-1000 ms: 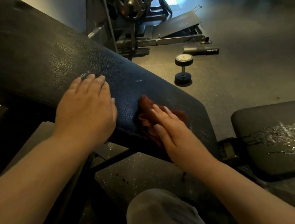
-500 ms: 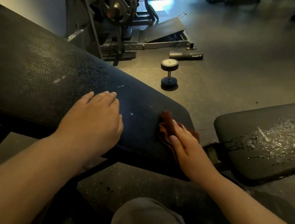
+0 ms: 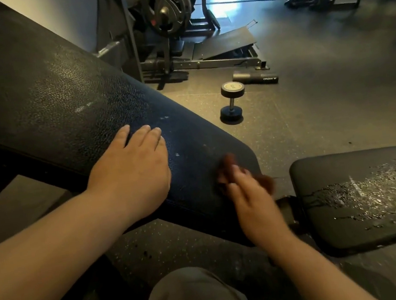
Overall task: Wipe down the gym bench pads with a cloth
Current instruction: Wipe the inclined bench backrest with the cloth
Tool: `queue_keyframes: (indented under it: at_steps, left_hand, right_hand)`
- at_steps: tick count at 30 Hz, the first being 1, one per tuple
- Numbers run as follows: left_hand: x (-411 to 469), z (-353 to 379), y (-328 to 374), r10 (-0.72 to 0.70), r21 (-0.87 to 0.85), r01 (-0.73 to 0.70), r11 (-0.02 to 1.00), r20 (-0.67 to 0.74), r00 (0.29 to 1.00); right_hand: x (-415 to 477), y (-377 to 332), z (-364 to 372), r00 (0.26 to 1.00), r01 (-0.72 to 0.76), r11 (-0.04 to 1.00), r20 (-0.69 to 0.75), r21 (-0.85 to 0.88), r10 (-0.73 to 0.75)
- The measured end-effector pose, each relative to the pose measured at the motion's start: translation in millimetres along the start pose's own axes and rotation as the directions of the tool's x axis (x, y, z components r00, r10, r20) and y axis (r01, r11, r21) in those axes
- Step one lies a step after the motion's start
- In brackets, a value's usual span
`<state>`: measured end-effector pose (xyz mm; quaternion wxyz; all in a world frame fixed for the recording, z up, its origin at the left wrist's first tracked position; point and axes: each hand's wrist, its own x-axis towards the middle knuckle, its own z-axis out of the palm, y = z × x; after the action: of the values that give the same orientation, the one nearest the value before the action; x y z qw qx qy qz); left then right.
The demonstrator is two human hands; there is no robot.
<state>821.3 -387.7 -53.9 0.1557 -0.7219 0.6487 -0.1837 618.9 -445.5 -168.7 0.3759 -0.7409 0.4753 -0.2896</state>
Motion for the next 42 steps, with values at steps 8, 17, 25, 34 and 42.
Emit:
queue_keyframes:
  at_steps: [8, 17, 25, 34, 42]
  left_hand:
    - [0.6, 3.8, -1.3, 0.011, 0.013, -0.010, 1.000, -0.049, 0.999]
    - [2.0, 9.0, 3.6, 0.021, 0.029, -0.019, 0.999, -0.072, 0.997]
    - [3.7, 11.9, 6.4, 0.002, 0.026, 0.001, 1.000, -0.097, 0.995]
    - [2.1, 9.8, 5.3, 0.017, -0.028, -0.020, 0.999, -0.095, 0.995]
    - [4.1, 9.0, 1.8, 0.040, -0.009, -0.041, 0.999, -0.108, 0.993]
  right_hand:
    - [-0.7, 26.3, -15.9, 1.000, -0.005, 1.000, 0.023, 0.025, 0.004]
    - [-17.3, -22.7, 6.9, 0.959, 0.255, 0.966, 0.143, -0.042, -0.246]
    - [-8.1, -11.5, 6.8, 0.997, 0.072, 0.996, 0.036, -0.051, -0.071]
    - [7.6, 39.6, -22.1, 0.990, -0.125, 0.990, 0.061, -0.072, 0.129]
    - [51.6, -50.9, 9.6, 0.964, 0.188, 0.982, 0.196, -0.014, -0.182]
